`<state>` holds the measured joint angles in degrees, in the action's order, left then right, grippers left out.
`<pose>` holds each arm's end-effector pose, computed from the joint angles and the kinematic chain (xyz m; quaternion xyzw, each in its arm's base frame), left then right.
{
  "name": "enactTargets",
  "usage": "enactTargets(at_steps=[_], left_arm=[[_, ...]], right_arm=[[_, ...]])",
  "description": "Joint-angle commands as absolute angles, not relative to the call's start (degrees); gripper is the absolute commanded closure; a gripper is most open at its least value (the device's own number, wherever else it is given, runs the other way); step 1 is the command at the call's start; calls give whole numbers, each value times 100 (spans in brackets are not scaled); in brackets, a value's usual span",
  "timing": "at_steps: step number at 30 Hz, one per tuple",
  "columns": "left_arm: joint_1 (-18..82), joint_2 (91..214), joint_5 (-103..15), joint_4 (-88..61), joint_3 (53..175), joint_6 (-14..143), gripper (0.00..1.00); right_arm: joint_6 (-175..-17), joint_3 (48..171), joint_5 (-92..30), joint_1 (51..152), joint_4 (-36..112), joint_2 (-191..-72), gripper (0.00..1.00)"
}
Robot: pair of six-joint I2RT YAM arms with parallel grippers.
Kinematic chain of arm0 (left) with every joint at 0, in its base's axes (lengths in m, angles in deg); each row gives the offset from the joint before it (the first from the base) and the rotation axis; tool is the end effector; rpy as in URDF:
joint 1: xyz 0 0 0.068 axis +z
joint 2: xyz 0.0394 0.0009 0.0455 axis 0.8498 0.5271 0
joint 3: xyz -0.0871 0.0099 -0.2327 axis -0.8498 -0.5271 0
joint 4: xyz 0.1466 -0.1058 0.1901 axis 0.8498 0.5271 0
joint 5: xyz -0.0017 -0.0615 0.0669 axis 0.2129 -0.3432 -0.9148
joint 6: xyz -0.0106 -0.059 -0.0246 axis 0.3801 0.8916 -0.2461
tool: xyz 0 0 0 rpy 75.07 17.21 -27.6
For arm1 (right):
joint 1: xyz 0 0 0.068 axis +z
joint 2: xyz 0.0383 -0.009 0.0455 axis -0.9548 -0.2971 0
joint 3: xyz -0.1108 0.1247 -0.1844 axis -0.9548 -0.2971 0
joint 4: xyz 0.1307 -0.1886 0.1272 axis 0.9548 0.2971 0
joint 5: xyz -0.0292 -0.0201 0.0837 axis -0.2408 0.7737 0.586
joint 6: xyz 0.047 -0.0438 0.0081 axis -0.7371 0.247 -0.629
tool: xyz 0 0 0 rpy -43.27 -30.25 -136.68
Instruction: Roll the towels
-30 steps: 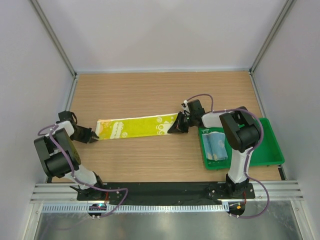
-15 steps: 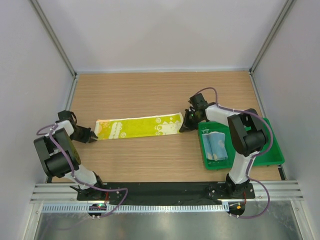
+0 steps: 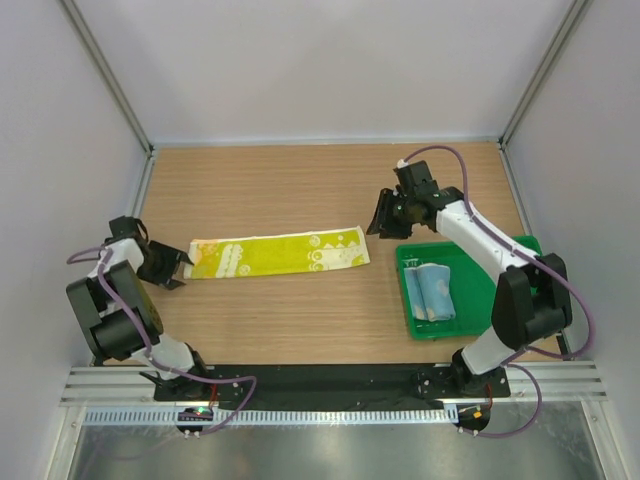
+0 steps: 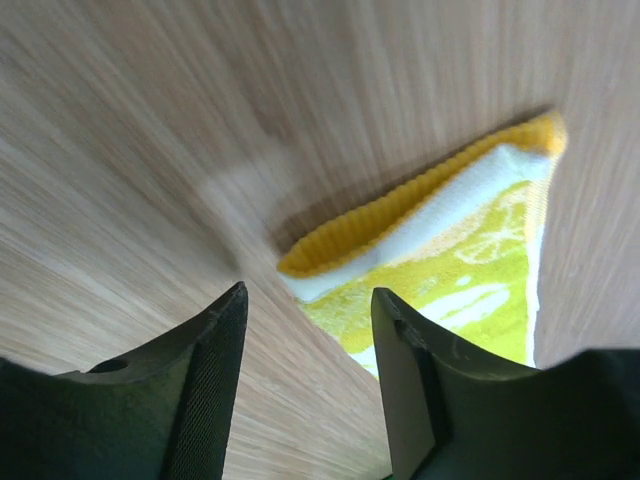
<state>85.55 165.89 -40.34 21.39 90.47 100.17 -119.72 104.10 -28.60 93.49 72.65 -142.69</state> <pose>0.2518 0.1185 0.1204 -0.5835 0.7918 -0.1283 0.1269 0.3209 0.1316 0.2113 0.0544 0.9539 0.2008 0.2164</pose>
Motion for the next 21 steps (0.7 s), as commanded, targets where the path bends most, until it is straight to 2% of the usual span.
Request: enactTargets(at_steps=[1,4,6,12,21], left_arm=[[8597,16291,-3612,2418,9410,9636,43],[8596,16036,-3376,2533,9524,9460,40],[8553,15764,-3304,2586,9490,9397,40],[8307,14859,-3330,2085,8900,9318,39],[8096,14822,-3295,2094,9041,9213,39]], right_arm=[[-12322,10226,-2529,9363,7239,-13752,53],[-12630,9812,-2528,9485,7019,-13646,43],[-12710,9636,-2633,9556,6957,-13707,41],[-12754,9688,-2923,9688,6992,-14199,41],[-12587,10207,-3232,9697,7160,-15297,45]])
